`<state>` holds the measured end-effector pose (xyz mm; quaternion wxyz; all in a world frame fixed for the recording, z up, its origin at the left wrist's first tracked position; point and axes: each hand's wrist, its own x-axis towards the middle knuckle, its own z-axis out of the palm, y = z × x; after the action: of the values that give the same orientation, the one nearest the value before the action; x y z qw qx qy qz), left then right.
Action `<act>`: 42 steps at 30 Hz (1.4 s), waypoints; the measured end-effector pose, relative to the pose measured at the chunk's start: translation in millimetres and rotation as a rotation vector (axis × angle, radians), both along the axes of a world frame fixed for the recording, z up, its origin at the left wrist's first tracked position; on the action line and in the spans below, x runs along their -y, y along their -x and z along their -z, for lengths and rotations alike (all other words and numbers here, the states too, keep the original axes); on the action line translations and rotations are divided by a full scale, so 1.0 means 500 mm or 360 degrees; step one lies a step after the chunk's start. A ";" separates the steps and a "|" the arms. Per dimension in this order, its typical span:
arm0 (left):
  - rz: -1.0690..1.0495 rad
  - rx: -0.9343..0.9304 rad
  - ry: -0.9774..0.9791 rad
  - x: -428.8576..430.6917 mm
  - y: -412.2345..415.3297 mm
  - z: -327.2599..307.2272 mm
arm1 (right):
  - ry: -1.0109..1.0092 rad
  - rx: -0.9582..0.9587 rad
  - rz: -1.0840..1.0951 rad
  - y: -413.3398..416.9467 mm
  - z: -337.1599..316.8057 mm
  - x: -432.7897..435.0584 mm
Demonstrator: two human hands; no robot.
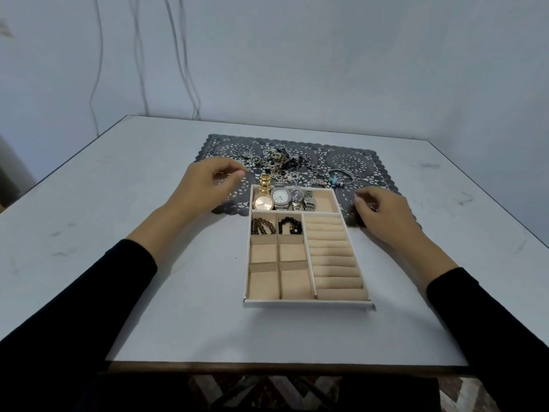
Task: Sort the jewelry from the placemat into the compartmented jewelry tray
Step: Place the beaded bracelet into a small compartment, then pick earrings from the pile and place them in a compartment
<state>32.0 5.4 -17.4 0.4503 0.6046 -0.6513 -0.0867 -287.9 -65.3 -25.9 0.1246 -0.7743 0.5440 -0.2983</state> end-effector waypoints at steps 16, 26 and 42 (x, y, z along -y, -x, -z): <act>-0.0072 0.0649 -0.0281 0.162 -0.060 0.035 | 0.0068 -0.0139 -0.0293 -0.107 -0.001 0.202; 0.0039 0.0717 -0.0183 0.225 -0.061 0.032 | 0.0072 -0.0347 -0.0434 -0.179 0.007 0.271; 0.0037 0.0576 -0.0040 0.257 -0.066 0.038 | 0.0065 -0.0038 -0.0710 -0.283 -0.022 0.299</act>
<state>65.0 -123.0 -36.4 0.3171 0.6083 -0.7275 0.0104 -146.5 -214.6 -15.1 0.1652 -0.8813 0.3546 -0.2651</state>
